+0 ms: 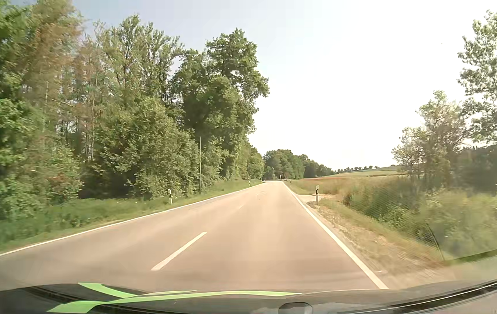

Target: Follow the waypoints while adhering to traffic rules and regulations

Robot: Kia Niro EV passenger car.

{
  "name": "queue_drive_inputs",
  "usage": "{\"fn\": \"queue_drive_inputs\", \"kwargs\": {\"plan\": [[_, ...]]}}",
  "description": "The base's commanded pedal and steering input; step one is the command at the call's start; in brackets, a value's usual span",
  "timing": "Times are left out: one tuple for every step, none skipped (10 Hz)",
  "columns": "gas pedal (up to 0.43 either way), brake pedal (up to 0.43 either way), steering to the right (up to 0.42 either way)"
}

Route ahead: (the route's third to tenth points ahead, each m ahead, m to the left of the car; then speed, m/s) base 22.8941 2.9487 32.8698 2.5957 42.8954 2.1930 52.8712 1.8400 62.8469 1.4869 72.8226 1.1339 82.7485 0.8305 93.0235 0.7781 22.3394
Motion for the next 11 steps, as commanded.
{"fn": "queue_drive_inputs", "kwargs": {"plan": [[0.189,0.0,0.01],[0.189,0.0,0.007],[0.189,0.0,0.007],[0.169,0.0,0.008],[0.157,0.0,0.008],[0.157,0.0,0.006],[0.169,0.0,0.006],[0.177,0.0,0.006],[0.189,0.0,0.005],[0.189,0.0,0.006],[0.177,0.0,0.005]]}}
